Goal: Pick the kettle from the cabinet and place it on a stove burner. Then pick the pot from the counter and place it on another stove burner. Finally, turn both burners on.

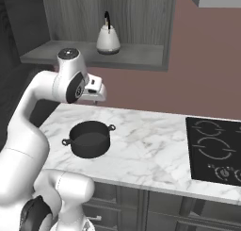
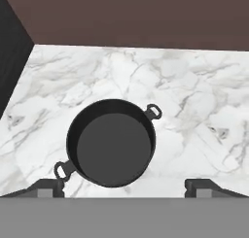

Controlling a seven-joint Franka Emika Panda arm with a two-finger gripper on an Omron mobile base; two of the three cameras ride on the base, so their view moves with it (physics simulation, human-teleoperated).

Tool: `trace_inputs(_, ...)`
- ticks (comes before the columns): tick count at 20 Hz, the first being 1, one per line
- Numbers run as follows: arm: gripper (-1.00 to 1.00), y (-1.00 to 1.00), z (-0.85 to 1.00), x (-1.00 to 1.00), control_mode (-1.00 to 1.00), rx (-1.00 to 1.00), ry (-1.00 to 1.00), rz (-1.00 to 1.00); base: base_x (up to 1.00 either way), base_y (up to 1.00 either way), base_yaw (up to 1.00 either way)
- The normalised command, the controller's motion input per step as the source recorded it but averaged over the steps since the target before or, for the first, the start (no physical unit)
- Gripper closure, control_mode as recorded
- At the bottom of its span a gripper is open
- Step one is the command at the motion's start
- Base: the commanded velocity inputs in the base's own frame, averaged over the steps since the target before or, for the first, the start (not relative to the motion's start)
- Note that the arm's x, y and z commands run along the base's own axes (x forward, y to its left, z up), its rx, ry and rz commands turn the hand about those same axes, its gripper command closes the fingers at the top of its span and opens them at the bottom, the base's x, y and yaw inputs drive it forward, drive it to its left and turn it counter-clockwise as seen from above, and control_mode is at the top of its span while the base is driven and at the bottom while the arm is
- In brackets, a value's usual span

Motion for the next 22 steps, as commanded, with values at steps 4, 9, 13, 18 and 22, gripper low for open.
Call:
trace_inputs(4,-1.00,0.00,0.14,-0.05,-1.00,0.00,-0.23,0.00,0.00,0.00,0.00)
trace_inputs(9,-1.00,0.00,0.24,-0.02,-1.00,0.00,-0.22,0.00,0.00,0.00,0.00)
trace_inputs(13,-1.00,0.00,0.34,-0.02,-1.00,0.00,-0.22,0.00,0.00,0.00,0.00)
trace_inputs(18,-1.00,0.00,0.43,0.00,-1.00,0.00,-0.17,0.00,0.00,0.00,0.00)
trace_inputs(22,-1.00,0.00,0.48,0.00,-1.00,0.00,-0.15,0.00,0.00,0.00,0.00)
